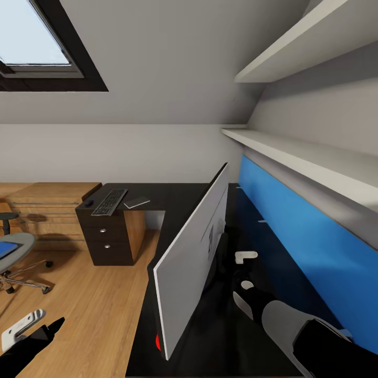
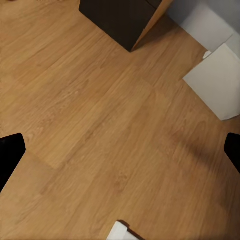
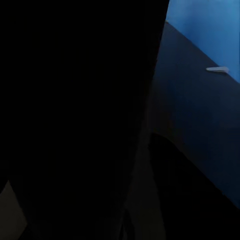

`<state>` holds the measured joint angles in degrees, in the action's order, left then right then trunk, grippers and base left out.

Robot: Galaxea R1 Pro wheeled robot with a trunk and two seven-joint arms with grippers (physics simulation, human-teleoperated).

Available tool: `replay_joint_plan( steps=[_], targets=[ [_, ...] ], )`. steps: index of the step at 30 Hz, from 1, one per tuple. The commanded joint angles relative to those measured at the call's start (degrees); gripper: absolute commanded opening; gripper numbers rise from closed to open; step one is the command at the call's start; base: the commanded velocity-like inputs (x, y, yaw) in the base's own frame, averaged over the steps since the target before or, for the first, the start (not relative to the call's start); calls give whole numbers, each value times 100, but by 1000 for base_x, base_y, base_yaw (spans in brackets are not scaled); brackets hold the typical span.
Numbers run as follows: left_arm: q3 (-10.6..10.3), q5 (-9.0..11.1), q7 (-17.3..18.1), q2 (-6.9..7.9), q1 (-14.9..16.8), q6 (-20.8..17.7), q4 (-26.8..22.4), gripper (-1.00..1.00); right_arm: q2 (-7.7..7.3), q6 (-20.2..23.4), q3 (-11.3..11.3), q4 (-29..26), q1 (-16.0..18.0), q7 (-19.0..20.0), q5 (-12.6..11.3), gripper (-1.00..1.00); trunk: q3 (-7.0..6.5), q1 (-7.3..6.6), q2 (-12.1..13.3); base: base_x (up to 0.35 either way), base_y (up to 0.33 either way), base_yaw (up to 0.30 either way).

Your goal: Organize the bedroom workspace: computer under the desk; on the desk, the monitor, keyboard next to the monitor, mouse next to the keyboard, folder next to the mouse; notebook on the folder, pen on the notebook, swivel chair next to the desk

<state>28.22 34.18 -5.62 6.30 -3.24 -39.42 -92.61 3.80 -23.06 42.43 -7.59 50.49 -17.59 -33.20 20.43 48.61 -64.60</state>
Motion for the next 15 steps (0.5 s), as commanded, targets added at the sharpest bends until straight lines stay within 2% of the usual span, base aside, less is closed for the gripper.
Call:
replay_joint_plan(
  steps=[1,11,15],
  targets=[
    [0,62,-56,3,-1,-21,-11,100,-1,-43,177,56,4,-34,-169,-100,6,1,-3,0,0,0],
    [7,63,-53,-4,-1,-21,-11,100,0,-23,177,52,4,-34,-167,-100,6,1,-3,0,0,-2],
    [8,63,-50,-6,-1,-21,-11,100,-2,-16,177,49,4,-34,-166,-100,2,1,-3,0,0,-145]
  ],
)
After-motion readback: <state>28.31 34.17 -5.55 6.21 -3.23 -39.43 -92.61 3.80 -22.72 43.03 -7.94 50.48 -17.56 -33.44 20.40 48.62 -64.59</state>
